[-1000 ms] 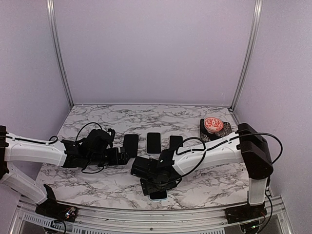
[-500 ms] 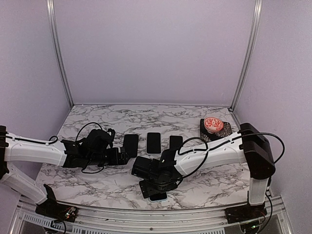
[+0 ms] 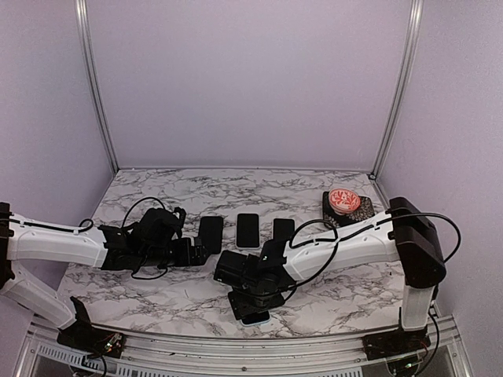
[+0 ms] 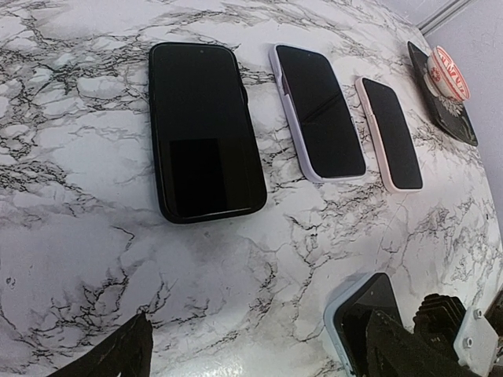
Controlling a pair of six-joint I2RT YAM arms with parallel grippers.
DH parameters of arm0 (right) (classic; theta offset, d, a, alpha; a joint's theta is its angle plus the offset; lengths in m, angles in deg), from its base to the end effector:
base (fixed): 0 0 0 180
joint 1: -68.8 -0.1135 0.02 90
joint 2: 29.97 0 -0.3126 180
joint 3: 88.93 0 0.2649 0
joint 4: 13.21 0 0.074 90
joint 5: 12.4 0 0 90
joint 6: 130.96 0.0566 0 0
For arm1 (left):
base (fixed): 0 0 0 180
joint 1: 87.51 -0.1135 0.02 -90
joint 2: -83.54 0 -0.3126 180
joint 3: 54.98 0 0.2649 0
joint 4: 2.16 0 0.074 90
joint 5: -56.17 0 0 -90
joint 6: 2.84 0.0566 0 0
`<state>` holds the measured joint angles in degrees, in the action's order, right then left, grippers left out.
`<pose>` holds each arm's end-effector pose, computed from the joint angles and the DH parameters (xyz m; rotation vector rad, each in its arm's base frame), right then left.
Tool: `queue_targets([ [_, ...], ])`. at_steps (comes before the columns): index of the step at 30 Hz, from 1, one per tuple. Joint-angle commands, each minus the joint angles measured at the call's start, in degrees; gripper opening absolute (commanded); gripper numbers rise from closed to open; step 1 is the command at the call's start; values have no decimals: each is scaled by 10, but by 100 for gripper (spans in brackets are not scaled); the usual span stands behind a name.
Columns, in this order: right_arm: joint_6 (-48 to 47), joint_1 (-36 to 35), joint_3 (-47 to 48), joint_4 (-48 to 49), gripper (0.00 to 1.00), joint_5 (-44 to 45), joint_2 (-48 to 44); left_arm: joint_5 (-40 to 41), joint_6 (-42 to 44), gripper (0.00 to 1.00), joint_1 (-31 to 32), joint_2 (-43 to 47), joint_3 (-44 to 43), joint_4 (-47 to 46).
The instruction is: Put the phone into the phone case
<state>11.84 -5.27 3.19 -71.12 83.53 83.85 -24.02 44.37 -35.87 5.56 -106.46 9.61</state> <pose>0.1198 0.3983 0.1734 -0.5332 2.9150 0.1723 0.1899 -0.2244 0.2207 0.0828 2.3209 -0.6904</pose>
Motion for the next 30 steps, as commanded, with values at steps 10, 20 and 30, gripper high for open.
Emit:
queue_targets([
  [10,-4,-8,-11,63,44,104,-66,-85,25,95,-2,23,7,-61],
  [20,-60,-31,-32,194,42,241,-158,-231,-3,98,-2,56,35,-222],
  [30,-148,-60,-21,286,41,284,-171,-223,-6,74,-2,67,30,-240],
])
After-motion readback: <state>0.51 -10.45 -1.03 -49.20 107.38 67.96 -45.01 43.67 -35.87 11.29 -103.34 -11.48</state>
